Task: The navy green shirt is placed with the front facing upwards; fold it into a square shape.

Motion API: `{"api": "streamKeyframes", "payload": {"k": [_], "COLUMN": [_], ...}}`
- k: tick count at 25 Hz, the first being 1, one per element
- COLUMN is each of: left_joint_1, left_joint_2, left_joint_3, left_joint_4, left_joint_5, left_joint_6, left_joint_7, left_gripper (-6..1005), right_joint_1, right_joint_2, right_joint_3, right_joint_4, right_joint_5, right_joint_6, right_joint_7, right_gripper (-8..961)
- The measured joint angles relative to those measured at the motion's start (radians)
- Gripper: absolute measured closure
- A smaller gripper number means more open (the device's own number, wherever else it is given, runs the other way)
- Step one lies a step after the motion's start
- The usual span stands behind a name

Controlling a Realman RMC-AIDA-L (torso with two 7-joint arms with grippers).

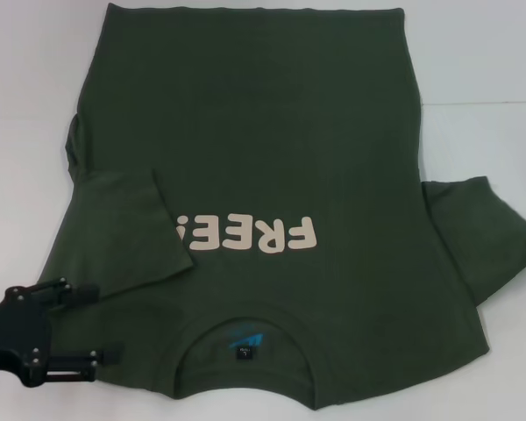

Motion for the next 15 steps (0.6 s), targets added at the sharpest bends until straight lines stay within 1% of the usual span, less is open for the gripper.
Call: {"api": "streamKeyframes", "payload": {"k": [7,11,15], "left_joint_1": [0.0,0.0,-0.002], "left_joint_2": [0.001,0.004,0.006], "left_joint_3": [-0.002,-0.002,-0.002], "left_joint_4": [0.001,0.001,0.001], "left_joint_5": [0.0,0.0,0.0], "left_joint_6": [0.002,0.002,0.002], "left_joint_7": [-0.001,-0.01,-0.014], "left_gripper": [68,68,68], "right_joint_1": [-0.03,-0.031,-0.022], "right_joint_2": [-0.011,-0.02,-0.024], "right_joint_3": [0.053,0.09,0.104], "right_joint_4": [-0.077,-0.122,-0.163], "right_joint_5": [0.036,0.043,0.058], "right_joint_6": [-0.026,-0.042,-0.054], "right_joint_7": [-0.01,-0.012,-0.012], "right_gripper": [869,860,851]}}
